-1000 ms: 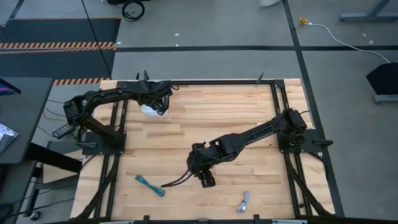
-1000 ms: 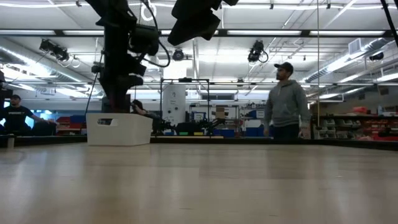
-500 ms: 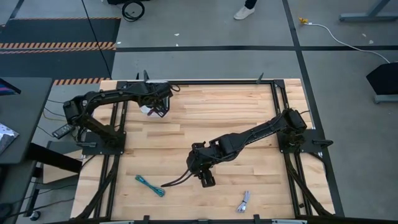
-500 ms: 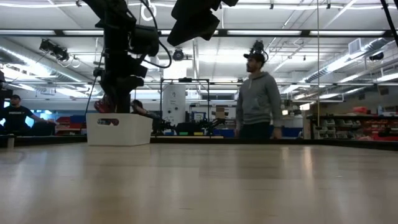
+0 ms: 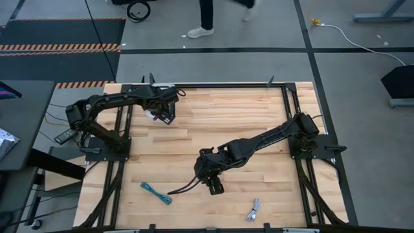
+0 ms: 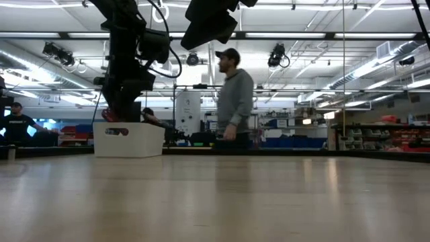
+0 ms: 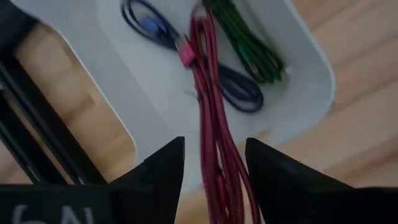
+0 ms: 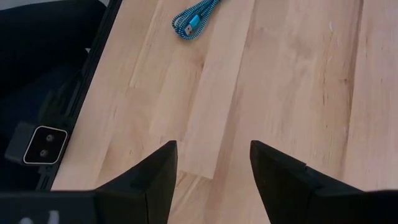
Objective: Pick and place USB-C Cables
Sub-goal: Put the pink charger cable into the white bin
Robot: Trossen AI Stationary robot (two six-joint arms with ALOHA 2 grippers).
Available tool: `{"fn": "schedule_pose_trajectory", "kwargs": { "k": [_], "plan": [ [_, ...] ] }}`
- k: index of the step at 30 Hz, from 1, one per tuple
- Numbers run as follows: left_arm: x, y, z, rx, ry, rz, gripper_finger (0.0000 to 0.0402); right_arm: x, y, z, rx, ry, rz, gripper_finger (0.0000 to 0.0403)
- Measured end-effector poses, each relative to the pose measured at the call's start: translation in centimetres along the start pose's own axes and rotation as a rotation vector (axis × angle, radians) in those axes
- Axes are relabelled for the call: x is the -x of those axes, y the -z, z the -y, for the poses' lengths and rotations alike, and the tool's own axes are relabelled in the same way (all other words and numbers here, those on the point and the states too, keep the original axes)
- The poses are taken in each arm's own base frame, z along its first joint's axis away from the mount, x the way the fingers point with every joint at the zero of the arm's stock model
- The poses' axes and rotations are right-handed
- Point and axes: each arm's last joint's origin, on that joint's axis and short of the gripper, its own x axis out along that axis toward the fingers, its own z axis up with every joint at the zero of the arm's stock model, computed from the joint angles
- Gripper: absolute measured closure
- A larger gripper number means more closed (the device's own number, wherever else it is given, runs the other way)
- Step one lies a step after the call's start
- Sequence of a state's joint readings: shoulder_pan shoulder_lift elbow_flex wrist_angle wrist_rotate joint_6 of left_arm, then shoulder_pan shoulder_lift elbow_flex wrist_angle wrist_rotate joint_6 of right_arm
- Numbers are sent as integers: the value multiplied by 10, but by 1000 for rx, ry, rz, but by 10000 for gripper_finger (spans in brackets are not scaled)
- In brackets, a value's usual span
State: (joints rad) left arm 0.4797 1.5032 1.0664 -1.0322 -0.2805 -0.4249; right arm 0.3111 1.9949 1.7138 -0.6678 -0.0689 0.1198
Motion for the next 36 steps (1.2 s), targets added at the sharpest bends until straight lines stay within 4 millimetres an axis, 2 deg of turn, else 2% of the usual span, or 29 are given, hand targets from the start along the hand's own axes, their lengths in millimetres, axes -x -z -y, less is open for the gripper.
{"fn": "schedule_pose_trajectory", "kwargs": {
  "k": [6, 10, 13, 18, 20, 28, 32, 36],
  "plan": [
    [0, 5, -2, -5, -10, -56, 217, 0, 0, 0, 0, 0, 0, 194],
    [0, 5, -2, -6, -11, -56, 235, 0, 0, 0, -5, 0, 0, 194],
    [0, 5, -2, -6, -11, -56, 271, 0, 0, 0, -6, 0, 0, 194],
    [0, 5, -2, -7, -12, -55, 365, 0, 0, 0, -7, 0, 0, 194],
    [0, 5, -2, -11, -12, -55, 388, 0, 0, 0, -8, 1, 0, 194],
    [0, 4, -3, -17, -43, -40, 393, 0, 0, 0, -8, 1, 0, 194],
    [2, 1, -4, -6, -111, 39, 393, 0, 0, 0, -6, 1, 0, 194],
    [2, -7, -5, 31, -104, 104, 393, 0, 0, 1, -3, 1, 0, 194]
  ]
}}
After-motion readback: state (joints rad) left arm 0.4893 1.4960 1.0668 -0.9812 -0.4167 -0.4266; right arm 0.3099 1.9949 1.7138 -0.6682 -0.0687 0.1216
